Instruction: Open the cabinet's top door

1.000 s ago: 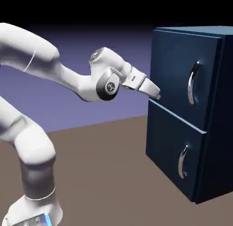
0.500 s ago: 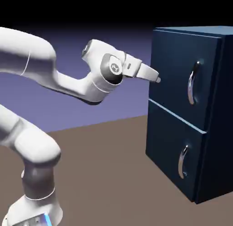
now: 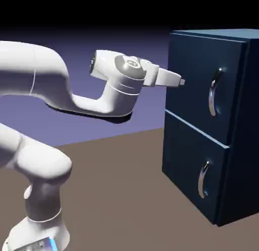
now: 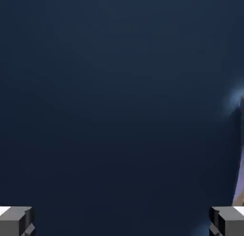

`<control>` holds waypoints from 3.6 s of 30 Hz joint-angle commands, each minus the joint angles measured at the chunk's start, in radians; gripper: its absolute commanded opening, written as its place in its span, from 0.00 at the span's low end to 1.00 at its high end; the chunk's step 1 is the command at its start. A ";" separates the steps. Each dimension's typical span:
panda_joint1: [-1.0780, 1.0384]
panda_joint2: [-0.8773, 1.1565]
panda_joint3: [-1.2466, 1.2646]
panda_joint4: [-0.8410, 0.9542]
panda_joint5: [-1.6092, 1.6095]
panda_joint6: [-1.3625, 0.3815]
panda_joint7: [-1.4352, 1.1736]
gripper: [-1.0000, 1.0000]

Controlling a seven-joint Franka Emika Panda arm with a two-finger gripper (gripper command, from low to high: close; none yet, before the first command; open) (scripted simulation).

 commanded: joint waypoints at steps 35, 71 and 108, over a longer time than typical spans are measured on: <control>0.350 -0.046 -0.369 0.181 -0.973 -0.141 0.784 0.00; -0.211 -0.289 0.870 -0.412 0.375 -1.008 0.486 0.00; -1.036 0.502 2.197 0.505 1.070 -2.132 0.786 0.00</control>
